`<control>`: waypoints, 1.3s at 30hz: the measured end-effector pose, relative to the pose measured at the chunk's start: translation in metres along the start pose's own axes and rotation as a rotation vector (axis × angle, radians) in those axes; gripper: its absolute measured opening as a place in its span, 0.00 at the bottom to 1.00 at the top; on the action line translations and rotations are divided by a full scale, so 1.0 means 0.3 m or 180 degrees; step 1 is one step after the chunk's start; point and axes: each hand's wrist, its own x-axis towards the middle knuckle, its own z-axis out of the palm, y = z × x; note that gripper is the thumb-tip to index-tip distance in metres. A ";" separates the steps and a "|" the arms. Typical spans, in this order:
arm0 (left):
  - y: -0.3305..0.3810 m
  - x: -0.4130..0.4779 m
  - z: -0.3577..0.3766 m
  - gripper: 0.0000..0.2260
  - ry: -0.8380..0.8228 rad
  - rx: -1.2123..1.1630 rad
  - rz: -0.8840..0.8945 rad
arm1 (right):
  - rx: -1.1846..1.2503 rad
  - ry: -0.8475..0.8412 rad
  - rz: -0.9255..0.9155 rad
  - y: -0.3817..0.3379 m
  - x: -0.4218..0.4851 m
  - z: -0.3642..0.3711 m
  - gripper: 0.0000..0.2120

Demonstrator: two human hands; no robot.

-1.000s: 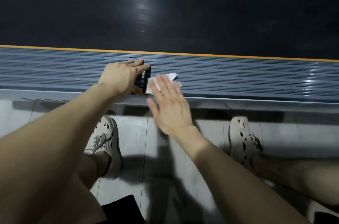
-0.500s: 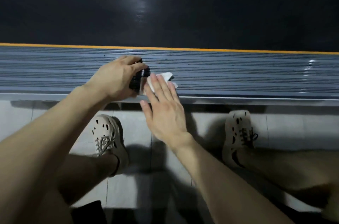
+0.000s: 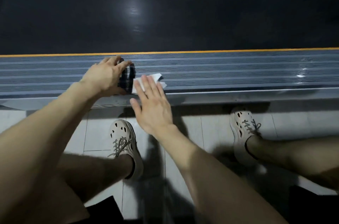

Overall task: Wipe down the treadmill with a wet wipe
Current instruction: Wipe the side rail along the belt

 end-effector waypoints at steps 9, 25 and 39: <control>-0.039 -0.048 0.047 0.41 -0.0108 0.0041 -0.0121 | -0.0327 0.0605 0.1739 0.462 -0.131 -0.158 0.32; -0.077 -0.038 0.073 0.44 0.0154 0.0167 -0.0030 | -0.0175 0.0557 0.1929 0.498 0.056 -0.162 0.36; -0.049 -0.004 -0.098 0.62 -0.0128 -0.0110 -0.0197 | -0.0535 0.0446 0.1510 0.533 0.094 -0.158 0.32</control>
